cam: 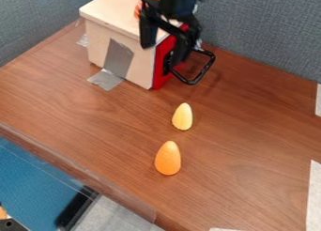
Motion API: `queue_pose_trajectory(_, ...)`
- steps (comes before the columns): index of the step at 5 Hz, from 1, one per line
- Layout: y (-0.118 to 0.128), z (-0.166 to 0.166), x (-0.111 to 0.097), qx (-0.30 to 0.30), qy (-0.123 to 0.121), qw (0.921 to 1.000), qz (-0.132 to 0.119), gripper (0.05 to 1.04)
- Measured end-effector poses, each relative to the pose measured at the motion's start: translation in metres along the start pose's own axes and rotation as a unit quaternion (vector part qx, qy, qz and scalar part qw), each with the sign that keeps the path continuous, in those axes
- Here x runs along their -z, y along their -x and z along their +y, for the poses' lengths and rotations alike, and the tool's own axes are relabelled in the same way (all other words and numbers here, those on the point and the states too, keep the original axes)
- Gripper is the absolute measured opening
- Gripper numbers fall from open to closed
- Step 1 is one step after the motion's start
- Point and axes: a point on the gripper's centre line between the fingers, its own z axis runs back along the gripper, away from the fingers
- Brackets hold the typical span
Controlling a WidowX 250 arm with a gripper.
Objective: Move the object away from each other
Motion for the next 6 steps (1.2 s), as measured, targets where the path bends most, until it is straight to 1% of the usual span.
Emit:
queue_pose_trajectory(1, 0.010, -0.034, 0.019, 0.045, -0.021, 0.9986, 0.018, 1.001)
queue_pose_trajectory(2, 0.024, -0.053, 0.038, 0.071, -0.025, 0.9966, 0.034, 1.001)
queue_pose_trajectory(3, 0.045, -0.068, 0.057, 0.097, -0.030, 0.9931, 0.057, 1.001)
queue_pose_trajectory(4, 0.060, -0.074, 0.067, 0.113, -0.028, 0.9904, 0.074, 1.001)
queue_pose_trajectory(5, 0.077, -0.076, 0.058, 0.124, -0.018, 0.9897, 0.069, 1.001)
queue_pose_trajectory(6, 0.082, -0.074, 0.064, 0.120, -0.023, 0.9901, 0.069, 1.001)
